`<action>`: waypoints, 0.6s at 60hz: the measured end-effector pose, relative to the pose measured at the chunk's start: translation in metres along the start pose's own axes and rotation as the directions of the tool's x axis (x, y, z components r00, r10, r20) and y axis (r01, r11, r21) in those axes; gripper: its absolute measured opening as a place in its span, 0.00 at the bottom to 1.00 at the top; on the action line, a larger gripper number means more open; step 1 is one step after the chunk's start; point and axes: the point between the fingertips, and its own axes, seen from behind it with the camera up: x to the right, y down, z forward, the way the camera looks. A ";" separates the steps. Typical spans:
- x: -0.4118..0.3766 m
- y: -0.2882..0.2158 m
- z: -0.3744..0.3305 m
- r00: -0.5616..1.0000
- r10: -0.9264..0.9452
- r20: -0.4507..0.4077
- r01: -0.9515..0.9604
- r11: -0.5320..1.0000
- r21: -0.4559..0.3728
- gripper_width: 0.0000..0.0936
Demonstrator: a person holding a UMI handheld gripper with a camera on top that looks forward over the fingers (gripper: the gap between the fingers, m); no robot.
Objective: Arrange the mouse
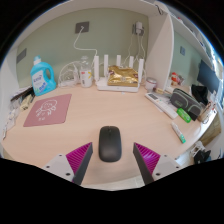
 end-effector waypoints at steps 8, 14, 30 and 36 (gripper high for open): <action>-0.007 -0.006 0.032 0.999 0.013 0.034 -0.013 1.000 -0.021 0.82; -0.007 -0.006 0.045 1.000 0.000 0.030 0.001 1.000 -0.021 0.68; -0.009 -0.006 0.045 1.000 -0.017 0.013 0.017 0.999 -0.049 0.41; -0.002 -0.018 0.039 0.999 -0.016 -0.037 0.014 0.998 -0.053 0.39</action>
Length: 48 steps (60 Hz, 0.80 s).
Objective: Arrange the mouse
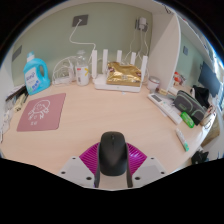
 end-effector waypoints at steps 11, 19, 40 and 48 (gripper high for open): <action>0.015 -0.093 -0.044 0.994 0.048 -0.097 -0.034 0.989 0.143 0.39; -0.009 -0.197 -0.084 0.993 0.061 -0.098 -0.030 0.954 0.299 0.39; -0.255 -0.211 -0.001 0.974 -0.121 0.194 0.073 0.969 0.237 0.39; -0.304 -0.143 0.058 0.961 -0.130 0.244 0.112 0.990 0.089 0.39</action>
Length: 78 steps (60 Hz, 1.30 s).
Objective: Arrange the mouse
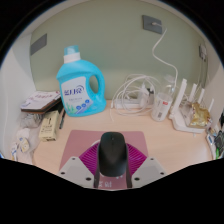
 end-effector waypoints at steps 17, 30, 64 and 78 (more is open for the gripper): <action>-0.009 0.039 0.030 1.000 -0.029 0.009 0.030 0.996 -0.078 0.58; -0.006 0.014 -0.029 0.997 -0.033 -0.066 0.032 0.999 -0.020 0.91; -0.050 0.061 -0.267 0.980 -0.007 -0.199 0.026 0.995 0.093 0.91; -0.053 0.073 -0.295 0.977 -0.019 -0.210 0.040 0.994 0.098 0.91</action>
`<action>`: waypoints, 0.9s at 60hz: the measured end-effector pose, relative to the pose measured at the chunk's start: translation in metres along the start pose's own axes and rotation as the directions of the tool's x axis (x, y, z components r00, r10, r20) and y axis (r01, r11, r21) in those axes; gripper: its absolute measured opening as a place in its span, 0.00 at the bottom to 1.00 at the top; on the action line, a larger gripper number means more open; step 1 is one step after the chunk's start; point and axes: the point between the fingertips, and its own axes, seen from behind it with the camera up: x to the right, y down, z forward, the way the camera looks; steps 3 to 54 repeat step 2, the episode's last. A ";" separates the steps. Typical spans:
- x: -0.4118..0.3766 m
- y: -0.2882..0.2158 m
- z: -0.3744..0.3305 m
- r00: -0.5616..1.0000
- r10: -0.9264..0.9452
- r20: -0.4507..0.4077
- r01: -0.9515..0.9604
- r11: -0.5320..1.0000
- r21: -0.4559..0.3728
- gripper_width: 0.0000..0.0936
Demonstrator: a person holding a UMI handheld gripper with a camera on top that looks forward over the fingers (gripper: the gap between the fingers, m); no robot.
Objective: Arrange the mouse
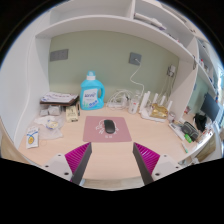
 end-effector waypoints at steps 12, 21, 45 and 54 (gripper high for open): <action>0.000 0.002 -0.001 1.000 -0.006 0.000 0.006 1.000 -0.005 0.91; 0.000 0.002 -0.001 1.000 -0.006 0.000 0.006 1.000 -0.005 0.91; 0.000 0.002 -0.001 1.000 -0.006 0.000 0.006 1.000 -0.005 0.91; 0.000 0.002 -0.001 1.000 -0.006 0.000 0.006 1.000 -0.005 0.91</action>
